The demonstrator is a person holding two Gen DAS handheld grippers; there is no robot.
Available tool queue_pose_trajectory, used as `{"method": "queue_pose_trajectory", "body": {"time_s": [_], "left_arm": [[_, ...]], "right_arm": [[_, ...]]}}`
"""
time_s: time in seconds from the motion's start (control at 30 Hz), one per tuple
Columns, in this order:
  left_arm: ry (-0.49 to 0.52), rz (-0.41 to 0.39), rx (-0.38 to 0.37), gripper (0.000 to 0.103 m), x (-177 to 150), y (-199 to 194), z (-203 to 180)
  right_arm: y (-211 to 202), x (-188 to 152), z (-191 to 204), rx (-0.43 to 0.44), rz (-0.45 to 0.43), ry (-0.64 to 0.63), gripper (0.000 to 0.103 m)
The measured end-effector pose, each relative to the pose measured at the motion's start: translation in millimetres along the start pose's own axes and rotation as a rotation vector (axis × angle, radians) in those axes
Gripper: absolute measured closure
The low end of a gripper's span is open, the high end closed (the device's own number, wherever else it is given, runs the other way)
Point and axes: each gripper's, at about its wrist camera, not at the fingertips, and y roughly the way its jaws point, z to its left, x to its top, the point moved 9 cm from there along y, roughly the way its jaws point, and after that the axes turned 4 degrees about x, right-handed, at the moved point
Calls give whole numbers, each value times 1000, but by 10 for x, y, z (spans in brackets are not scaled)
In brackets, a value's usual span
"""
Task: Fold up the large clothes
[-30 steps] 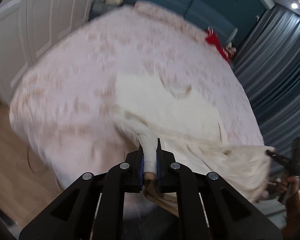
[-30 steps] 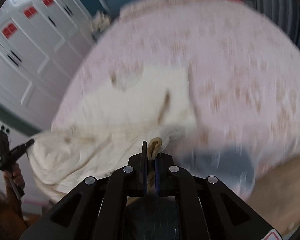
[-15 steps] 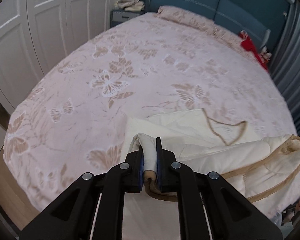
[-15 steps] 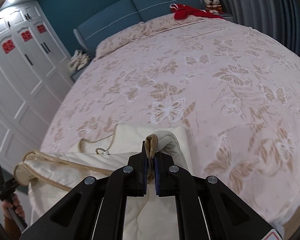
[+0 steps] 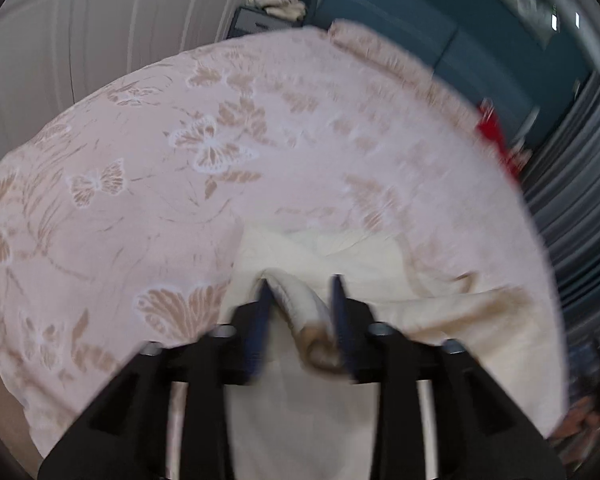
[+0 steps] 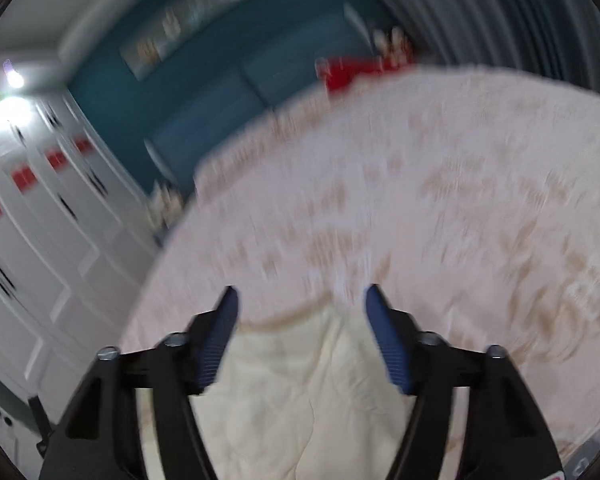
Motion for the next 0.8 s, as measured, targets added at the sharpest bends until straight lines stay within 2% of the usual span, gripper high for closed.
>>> {"method": "queue_pose_trajectory", "body": {"time_s": [0.03, 0.07, 0.13, 0.17, 0.23, 0.27, 0.33, 0.43, 0.47, 0.5, 0.53, 0.57, 0.6, 0.63, 0.67, 0.8], "left_arm": [[-13, -65, 40, 31, 88, -150, 53], [-9, -138, 71, 24, 193, -311, 90], [42, -186, 104, 24, 336, -460, 62], [59, -186, 115, 23, 376, -455, 40], [83, -148, 101, 20, 409, -324, -37], [90, -97, 80, 16, 390, -184, -91], [95, 11, 42, 16, 315, 112, -183], [123, 134, 54, 17, 167, 566, -259], [120, 168, 60, 26, 119, 699, -256], [115, 207, 47, 40, 62, 816, -275], [109, 236, 42, 47, 17, 885, -292], [107, 245, 52, 61, -10, 911, -261], [107, 246, 57, 80, -6, 927, -274], [107, 239, 49, 86, 16, 919, -288], [108, 215, 41, 93, 71, 874, -318], [111, 110, 15, 95, 387, 652, -392]], "right_arm": [[-86, 45, 13, 1, -11, -20, 35], [-120, 53, 26, -13, 10, -66, 35], [-41, -13, 36, -55, 67, -145, 35], [15, -53, 41, -68, 90, -173, 35], [236, -191, 45, -95, 166, -227, 35], [343, -260, 36, -103, 200, -237, 35], [536, -382, 17, -116, 247, -241, 35], [799, -542, -46, -147, 299, -223, 35], [878, -586, -50, -147, 313, -215, 35], [948, -617, -59, -151, 329, -207, 35], [1032, -663, -80, -163, 355, -199, 41], [1091, -697, -86, -165, 377, -194, 49], [1148, -729, -81, -167, 401, -194, 71], [1195, -746, -64, -171, 422, -200, 92], [1211, -732, -36, -161, 426, -199, 94], [1069, -371, 155, -103, 301, -176, 96]]}}
